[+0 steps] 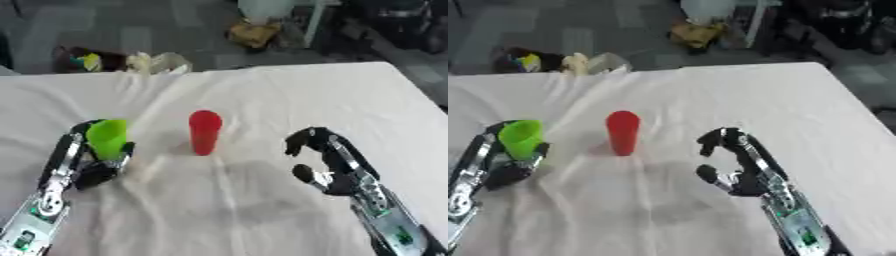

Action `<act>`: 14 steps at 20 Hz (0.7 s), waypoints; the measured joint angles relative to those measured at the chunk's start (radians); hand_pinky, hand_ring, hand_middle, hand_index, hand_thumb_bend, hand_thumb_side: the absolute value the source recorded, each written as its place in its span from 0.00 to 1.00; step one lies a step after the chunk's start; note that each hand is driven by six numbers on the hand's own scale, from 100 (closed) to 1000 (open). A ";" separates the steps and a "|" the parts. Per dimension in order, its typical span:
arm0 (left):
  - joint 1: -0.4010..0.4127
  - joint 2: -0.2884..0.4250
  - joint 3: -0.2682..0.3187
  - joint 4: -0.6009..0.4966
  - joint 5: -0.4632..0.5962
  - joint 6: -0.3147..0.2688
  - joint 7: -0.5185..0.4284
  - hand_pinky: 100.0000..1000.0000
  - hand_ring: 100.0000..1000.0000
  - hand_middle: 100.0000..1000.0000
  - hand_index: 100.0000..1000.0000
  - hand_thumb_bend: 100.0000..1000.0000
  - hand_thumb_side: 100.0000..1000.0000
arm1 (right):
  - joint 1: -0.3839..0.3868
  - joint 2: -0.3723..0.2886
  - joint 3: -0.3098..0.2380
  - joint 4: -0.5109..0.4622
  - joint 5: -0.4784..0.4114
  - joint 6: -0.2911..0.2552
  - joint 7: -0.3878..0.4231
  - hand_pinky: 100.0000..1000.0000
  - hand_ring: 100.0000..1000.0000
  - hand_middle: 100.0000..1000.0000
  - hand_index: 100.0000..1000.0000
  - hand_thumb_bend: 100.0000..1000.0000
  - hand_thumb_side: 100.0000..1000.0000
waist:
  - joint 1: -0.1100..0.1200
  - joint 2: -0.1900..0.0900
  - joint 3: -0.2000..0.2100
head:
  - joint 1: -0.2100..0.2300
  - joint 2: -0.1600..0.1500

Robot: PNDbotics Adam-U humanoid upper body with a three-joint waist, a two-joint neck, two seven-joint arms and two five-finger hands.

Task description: Pour the contents of one cup into another cup.

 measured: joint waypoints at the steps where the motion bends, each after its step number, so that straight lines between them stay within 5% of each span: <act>1: 0.005 0.006 -0.002 -0.028 0.004 0.009 -0.003 0.30 0.45 0.60 0.75 0.00 0.23 | -0.006 -0.004 0.000 0.011 0.000 0.001 -0.001 0.66 0.51 0.36 0.61 0.61 0.52 | 0.002 -0.001 0.006 | -0.003 0.000; 14: 0.021 0.033 -0.034 -0.260 0.075 0.082 -0.050 0.30 0.45 0.60 0.75 0.00 0.25 | -0.180 -0.037 0.001 0.275 0.102 -0.021 -0.042 0.70 0.56 0.40 0.65 0.66 0.43 | 0.013 -0.008 0.067 | -0.055 0.000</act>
